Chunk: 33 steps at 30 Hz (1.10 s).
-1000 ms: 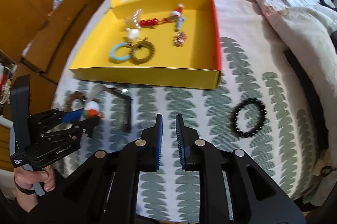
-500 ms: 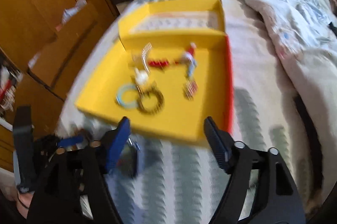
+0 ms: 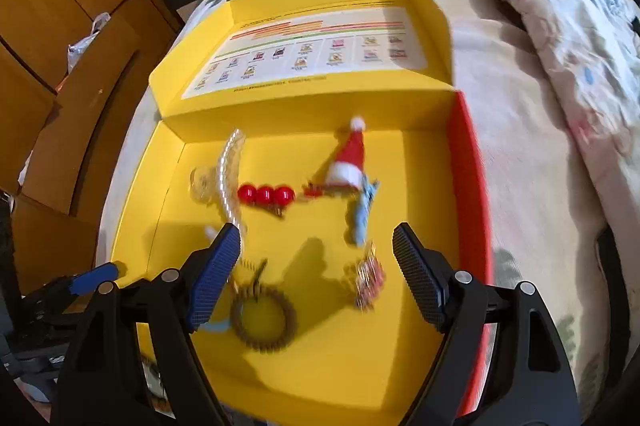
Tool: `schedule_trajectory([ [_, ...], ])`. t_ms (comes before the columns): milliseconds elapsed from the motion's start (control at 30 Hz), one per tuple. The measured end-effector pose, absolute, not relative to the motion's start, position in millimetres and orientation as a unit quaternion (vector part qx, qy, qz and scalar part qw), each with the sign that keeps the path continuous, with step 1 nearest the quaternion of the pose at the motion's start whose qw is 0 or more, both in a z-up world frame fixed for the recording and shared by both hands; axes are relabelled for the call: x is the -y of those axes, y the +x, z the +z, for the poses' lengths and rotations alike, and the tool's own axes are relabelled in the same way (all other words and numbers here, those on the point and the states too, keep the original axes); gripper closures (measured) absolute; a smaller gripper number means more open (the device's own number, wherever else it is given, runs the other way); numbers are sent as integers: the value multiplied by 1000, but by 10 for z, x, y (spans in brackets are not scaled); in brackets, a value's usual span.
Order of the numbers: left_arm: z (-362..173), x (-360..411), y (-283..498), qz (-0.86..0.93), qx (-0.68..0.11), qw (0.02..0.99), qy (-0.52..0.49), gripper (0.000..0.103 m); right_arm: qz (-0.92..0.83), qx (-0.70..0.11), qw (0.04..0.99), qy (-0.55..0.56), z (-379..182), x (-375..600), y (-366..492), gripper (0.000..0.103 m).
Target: Organize jewelry
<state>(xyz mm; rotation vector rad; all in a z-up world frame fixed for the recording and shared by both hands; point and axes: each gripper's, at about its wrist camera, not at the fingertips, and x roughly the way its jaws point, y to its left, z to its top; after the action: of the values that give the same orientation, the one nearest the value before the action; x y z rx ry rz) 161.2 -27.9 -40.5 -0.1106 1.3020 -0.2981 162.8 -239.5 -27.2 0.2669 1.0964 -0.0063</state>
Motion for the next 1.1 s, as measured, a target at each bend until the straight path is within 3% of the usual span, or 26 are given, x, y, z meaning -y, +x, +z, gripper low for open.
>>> schedule_trajectory([
  [167, -578, 336, 1941, -126, -616, 774, -75, 11, -18, -531, 841, 102, -397, 2404, 1897, 28],
  [267, -632, 401, 2100, -131, -616, 773, -77, 11, -12, -543, 832, 110, -532, 2479, 2026, 42],
  [333, -657, 415, 2195, -135, -614, 773, -86, 11, -13, -550, 828, 107, -616, 2494, 2105, 45],
  [967, -965, 749, 2381, -77, -598, 798, 12, 11, -47, -562, 825, 32, -962, 2425, 2381, 46],
  [1033, -975, 742, 2377, -80, -596, 798, 15, 11, -49, -560, 827, 22, -961, 2405, 2380, 50],
  [1100, -984, 770, 2364, -81, -594, 800, 26, 12, -41, -558, 829, 12, -955, 2357, 2367, 60],
])
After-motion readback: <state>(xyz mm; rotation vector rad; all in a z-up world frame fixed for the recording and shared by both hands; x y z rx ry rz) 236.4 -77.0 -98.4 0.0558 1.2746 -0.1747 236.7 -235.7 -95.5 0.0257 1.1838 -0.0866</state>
